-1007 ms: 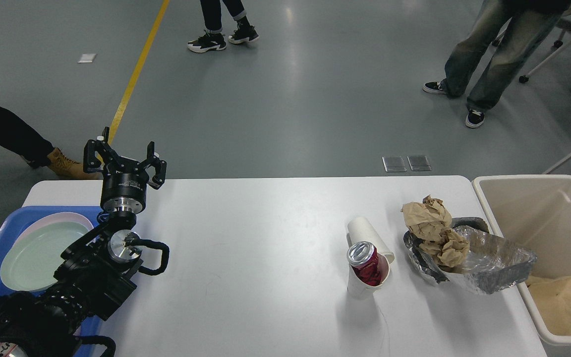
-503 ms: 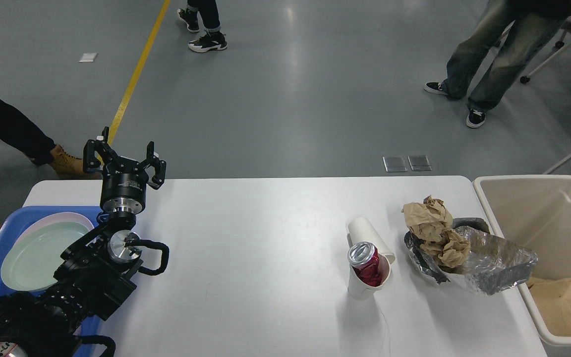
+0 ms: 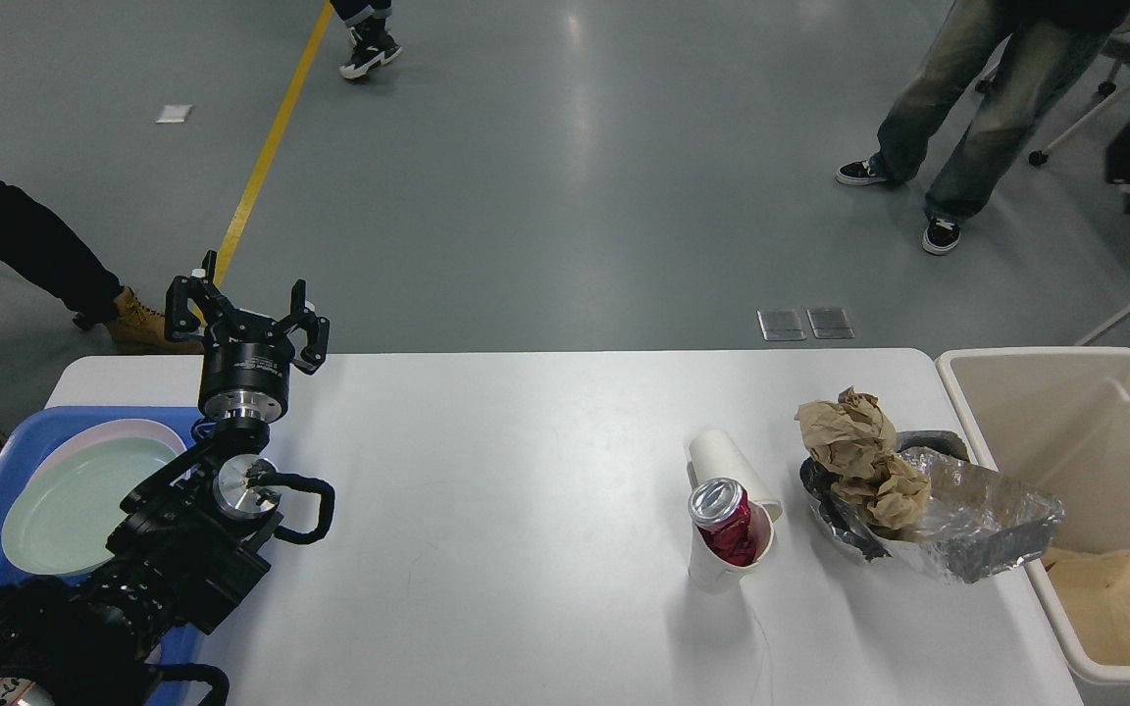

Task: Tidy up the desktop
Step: 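Release the paper bag into the white bin, then lower the right gripper onto the crumpled brown paper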

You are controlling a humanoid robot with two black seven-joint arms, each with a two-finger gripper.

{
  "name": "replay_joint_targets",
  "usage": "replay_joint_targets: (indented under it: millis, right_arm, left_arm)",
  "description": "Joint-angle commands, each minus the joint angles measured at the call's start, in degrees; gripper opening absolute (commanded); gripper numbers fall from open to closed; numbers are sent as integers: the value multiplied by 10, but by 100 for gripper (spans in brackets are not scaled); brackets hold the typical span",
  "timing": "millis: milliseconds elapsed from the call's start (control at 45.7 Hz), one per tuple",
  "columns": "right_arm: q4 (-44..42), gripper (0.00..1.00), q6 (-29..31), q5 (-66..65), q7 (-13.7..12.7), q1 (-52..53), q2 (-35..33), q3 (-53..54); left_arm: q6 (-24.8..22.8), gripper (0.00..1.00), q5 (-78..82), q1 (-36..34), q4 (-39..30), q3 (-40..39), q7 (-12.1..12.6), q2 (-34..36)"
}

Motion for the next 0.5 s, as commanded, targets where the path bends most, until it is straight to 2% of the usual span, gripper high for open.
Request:
replay_joint_targets:
  millis: [0, 175, 438, 482]
  right_arm:
    - [12, 100, 0, 0, 0, 18, 8, 52]
    - [13, 100, 0, 0, 3, 3, 15, 109]
    - [30, 100, 0, 0, 4, -119, 43, 124]
    - [52, 100, -32, -1, 4, -132, 47, 124]
  left_arm:
    - [0, 96, 0, 0, 0, 0, 0, 0]
    - [-1, 96, 0, 0, 0, 0, 0, 0]
    - [0, 96, 0, 0, 0, 0, 0, 0]
    - [-1, 96, 0, 0, 0, 0, 0, 0]
